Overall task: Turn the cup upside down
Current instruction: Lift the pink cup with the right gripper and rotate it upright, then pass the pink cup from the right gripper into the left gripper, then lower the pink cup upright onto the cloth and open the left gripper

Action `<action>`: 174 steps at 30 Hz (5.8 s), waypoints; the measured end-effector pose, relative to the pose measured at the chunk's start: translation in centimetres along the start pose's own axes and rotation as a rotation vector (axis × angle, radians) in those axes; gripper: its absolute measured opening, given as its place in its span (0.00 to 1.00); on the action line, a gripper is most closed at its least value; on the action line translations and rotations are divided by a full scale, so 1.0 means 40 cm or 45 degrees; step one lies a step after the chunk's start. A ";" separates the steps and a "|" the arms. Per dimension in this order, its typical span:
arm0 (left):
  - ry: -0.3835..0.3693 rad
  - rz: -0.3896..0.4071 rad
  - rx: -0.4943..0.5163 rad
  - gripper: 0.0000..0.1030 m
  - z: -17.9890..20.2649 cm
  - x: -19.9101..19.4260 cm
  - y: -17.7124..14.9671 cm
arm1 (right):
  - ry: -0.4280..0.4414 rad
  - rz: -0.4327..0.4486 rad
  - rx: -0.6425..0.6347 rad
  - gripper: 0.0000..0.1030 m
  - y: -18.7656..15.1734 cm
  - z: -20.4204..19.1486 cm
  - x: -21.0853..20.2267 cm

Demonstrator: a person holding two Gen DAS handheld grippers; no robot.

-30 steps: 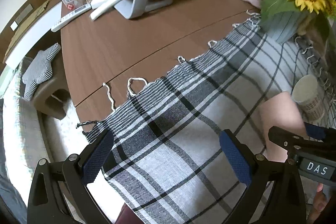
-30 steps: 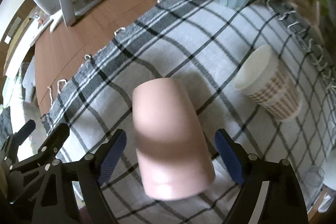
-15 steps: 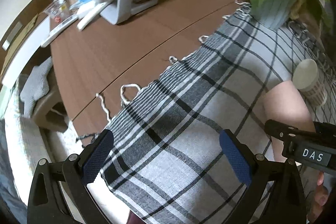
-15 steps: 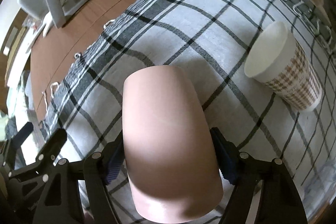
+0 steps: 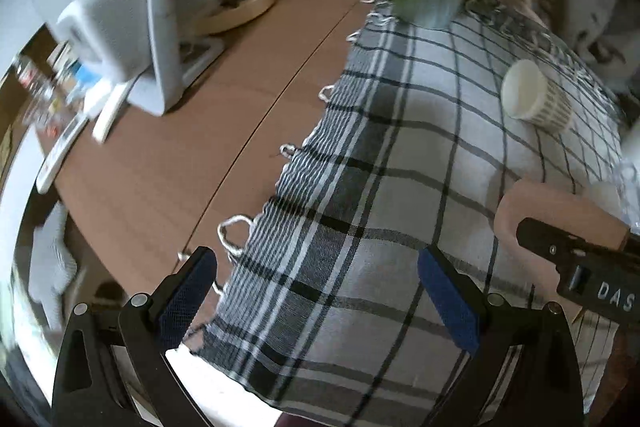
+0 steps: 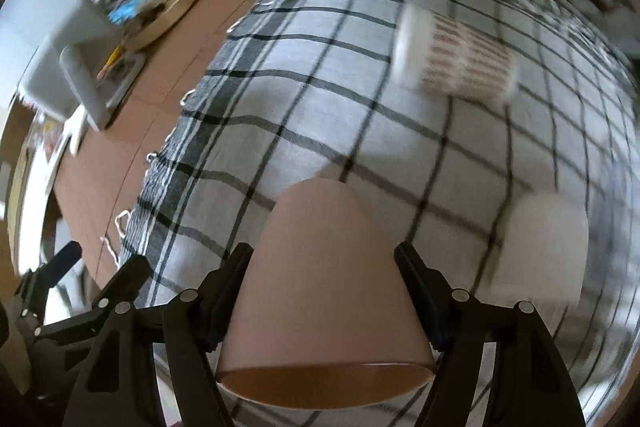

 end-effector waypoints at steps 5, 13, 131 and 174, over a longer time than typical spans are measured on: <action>-0.057 0.006 0.118 1.00 0.006 -0.006 0.008 | -0.084 0.054 0.180 0.70 -0.055 0.002 -0.032; -0.119 -0.071 0.225 1.00 0.012 0.019 -0.009 | -0.177 0.064 0.386 0.70 -0.137 0.004 -0.028; -0.396 -0.122 0.327 0.62 0.462 -0.017 -0.104 | -0.044 0.146 0.720 0.80 -0.337 0.426 -0.157; -0.358 0.247 0.359 1.00 0.344 -0.354 -0.251 | -0.249 0.440 0.725 0.94 -0.504 0.344 -0.431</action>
Point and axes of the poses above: each gripper's, at about its wrist camera, not at the fingertips, and x roughly the way its jaws point, z to its right, y to its top, the point moved 3 cm from there along x, roughly the way its jaws point, and after that the axes turned 14 degrees about -y, right-handed, at the moved point
